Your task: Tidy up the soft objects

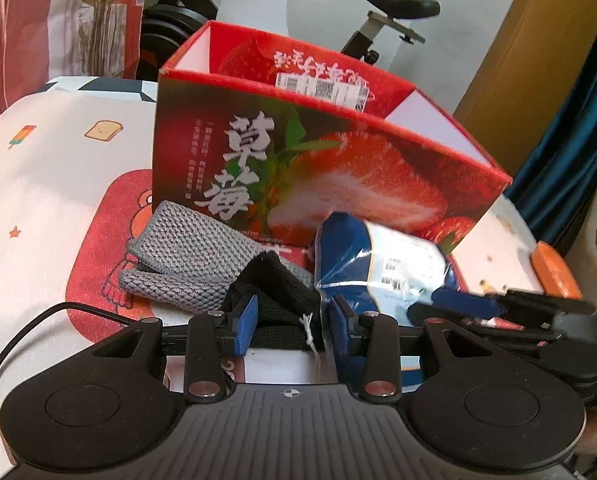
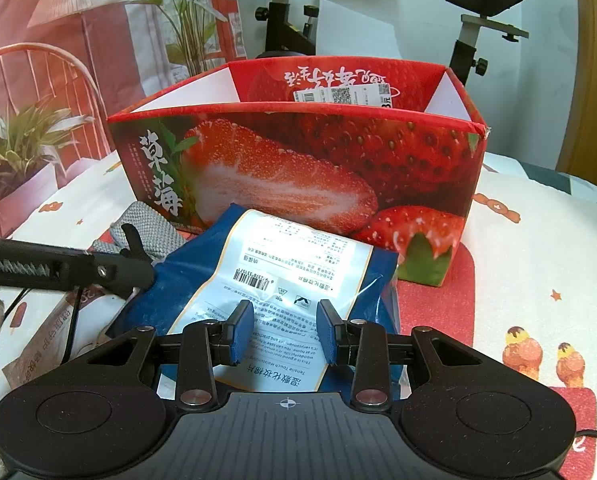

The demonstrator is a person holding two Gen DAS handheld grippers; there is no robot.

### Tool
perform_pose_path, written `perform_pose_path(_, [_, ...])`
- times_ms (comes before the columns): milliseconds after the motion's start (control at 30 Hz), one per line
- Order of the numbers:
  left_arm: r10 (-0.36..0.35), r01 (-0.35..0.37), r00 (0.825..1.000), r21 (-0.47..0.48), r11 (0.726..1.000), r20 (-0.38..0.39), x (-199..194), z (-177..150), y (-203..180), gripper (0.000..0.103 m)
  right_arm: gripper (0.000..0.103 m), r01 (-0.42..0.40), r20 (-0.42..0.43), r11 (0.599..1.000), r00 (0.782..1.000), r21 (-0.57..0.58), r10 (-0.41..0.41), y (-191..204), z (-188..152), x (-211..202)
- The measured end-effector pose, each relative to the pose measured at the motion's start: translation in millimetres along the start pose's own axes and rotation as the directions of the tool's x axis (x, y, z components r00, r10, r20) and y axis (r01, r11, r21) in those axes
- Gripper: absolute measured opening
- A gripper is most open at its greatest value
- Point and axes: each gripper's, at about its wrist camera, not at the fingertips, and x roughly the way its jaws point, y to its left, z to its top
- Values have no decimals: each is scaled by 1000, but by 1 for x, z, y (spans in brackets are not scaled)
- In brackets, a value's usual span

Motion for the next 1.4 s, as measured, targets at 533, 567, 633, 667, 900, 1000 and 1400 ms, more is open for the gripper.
perform_pose_path(533, [-77,77,996,4,997,53,-22,25,-22,41,33,-16,3,1000,1000,22,16,-3,-2,1])
perform_pose_path(567, [-79,78,996,12,997,48,-21,26,-23,41,33,-18,4,1000,1000,23,18,-4,-2,0])
perform_pose_path(633, [-80,79,996,24,997,38,-19,27,-26,41,34,-22,6,999,1000,26,22,-4,-3,0])
perform_pose_path(667, [-80,79,996,31,996,33,-17,28,-28,41,34,-23,7,999,1000,28,23,-4,-3,0])
perform_pose_path(900, [-68,70,997,102,992,-26,3,32,-39,41,34,-34,12,999,999,40,33,-6,-5,0])
perform_pose_path(1000, [-44,48,998,106,993,-40,13,34,-35,41,34,-40,12,998,999,44,40,-8,-5,0])
perform_pose_path(1400, [-34,51,993,142,989,-116,38,27,-30,41,35,-50,-1,998,999,27,50,-12,-1,-4])
